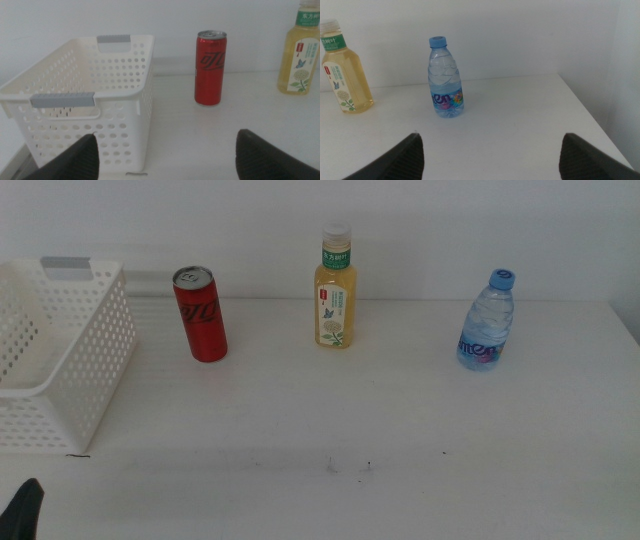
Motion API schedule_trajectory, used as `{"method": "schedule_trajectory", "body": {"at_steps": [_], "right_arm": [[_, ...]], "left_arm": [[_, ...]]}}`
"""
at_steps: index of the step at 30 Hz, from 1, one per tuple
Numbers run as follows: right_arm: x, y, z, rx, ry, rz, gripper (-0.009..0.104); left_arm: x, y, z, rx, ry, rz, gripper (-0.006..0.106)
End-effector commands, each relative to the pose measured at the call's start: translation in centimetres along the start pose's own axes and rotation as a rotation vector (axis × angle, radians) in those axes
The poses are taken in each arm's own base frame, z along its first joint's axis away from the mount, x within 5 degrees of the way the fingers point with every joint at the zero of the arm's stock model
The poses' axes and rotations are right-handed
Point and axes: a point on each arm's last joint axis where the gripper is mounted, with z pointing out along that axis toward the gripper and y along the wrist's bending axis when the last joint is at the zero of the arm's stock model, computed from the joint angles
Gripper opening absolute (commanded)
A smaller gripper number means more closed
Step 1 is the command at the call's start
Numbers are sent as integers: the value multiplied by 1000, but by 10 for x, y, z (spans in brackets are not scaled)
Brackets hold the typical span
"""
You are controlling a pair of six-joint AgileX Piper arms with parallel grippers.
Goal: Use arms to grab the bottles and put them into the dustbin to the left of the table.
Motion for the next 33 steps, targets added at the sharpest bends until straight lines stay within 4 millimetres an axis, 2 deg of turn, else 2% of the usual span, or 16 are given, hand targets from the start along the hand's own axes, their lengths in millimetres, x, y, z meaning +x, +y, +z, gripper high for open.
{"method": "schedule_trajectory", "body": {"at_steps": [1,4,9,15,19,25,33], "right_arm": [[0,0,0,6,-14,-7,89],[0,0,0,6,-14,-7,89],[0,0,0,6,-14,-7,89],[0,0,0,6,-14,-7,89],[0,0,0,6,-14,-7,89],[0,0,0,6,-14,-7,89],[0,0,0,6,-14,-7,89]], "left_arm": [[-3,0,0,9,-38,-4,94],[-10,-3,8,46,-63,-1,94],[-16,-17,40,169,-60,1,94],[-3,-41,80,269,-33,2,94],[7,-47,97,273,-81,-15,94],[28,-48,108,248,32,-43,94],[29,-48,108,248,41,-46,94]]}}
